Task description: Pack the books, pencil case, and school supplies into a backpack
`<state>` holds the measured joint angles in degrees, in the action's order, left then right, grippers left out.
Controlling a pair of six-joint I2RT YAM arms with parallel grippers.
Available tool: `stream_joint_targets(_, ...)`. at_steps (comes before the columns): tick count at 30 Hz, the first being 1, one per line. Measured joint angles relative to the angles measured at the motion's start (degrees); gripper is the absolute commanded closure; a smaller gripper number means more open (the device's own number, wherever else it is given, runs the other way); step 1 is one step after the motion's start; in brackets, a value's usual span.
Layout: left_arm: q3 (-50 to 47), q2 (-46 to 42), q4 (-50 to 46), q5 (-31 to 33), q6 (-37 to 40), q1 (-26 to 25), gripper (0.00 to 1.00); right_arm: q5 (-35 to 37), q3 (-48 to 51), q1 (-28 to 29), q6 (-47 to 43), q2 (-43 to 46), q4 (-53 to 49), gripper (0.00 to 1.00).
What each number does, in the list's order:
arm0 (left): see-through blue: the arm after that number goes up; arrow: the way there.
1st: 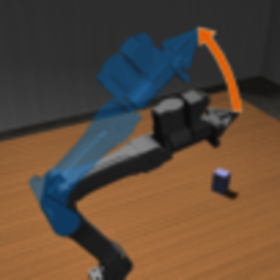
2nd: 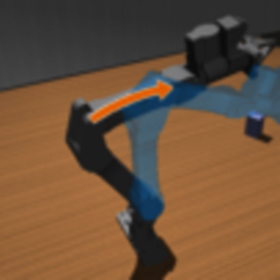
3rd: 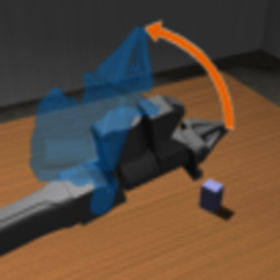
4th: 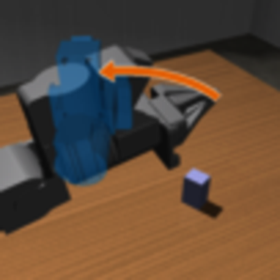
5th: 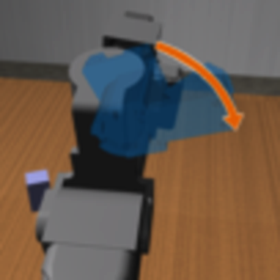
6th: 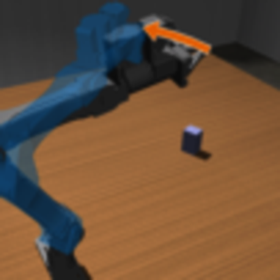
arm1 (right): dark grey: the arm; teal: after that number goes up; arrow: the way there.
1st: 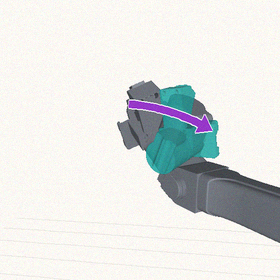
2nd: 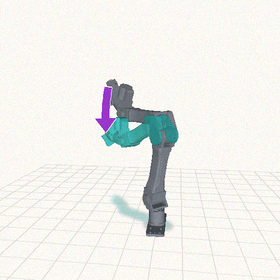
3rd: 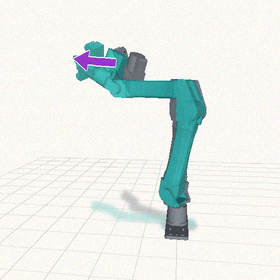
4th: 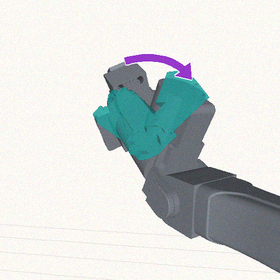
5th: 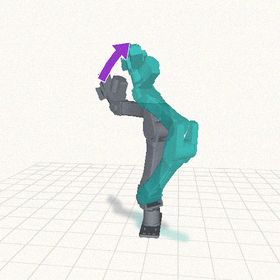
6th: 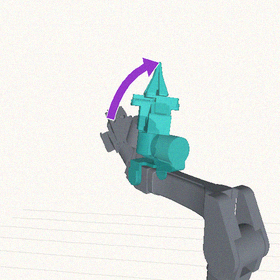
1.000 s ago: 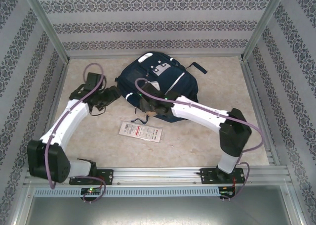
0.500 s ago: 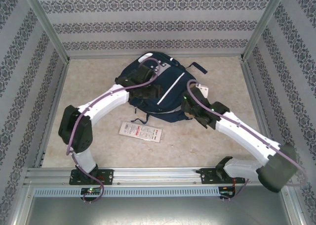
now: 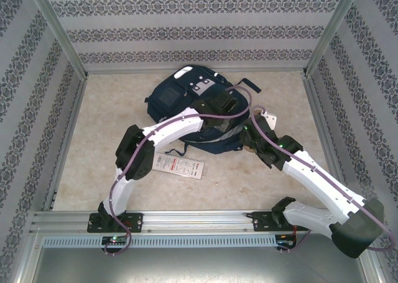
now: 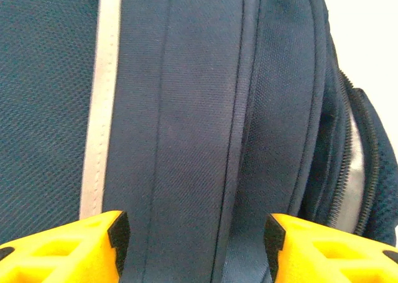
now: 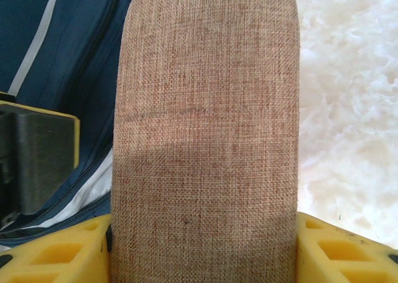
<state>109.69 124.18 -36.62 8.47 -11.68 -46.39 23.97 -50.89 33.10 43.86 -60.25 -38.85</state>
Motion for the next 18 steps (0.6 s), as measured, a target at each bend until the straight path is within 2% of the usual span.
stream_joint_targets(2,1.3,1.6,-1.0,1.5,1.0,-0.1,0.47,0.0,0.2,0.0,0.2,0.0,0.0,0.50)
stream_joint_targets(4,2.9,3.2,-2.0,2.7,2.0,-0.1,0.60,0.0,0.4,0.0,0.4,0.2,0.0,0.50)
stream_joint_targets(8,4.6,4.6,-3.1,3.3,3.3,-0.4,0.95,-0.4,0.6,0.0,0.4,0.3,0.0,0.49)
stream_joint_targets(9,4.8,4.6,-3.3,3.7,3.4,-0.6,1.00,-0.5,0.6,0.0,0.4,0.3,0.1,0.49)
stream_joint_targets(18,5.1,1.0,-4.6,5.6,3.2,-0.2,1.00,-1.9,0.6,0.0,0.4,-0.9,1.5,0.49)
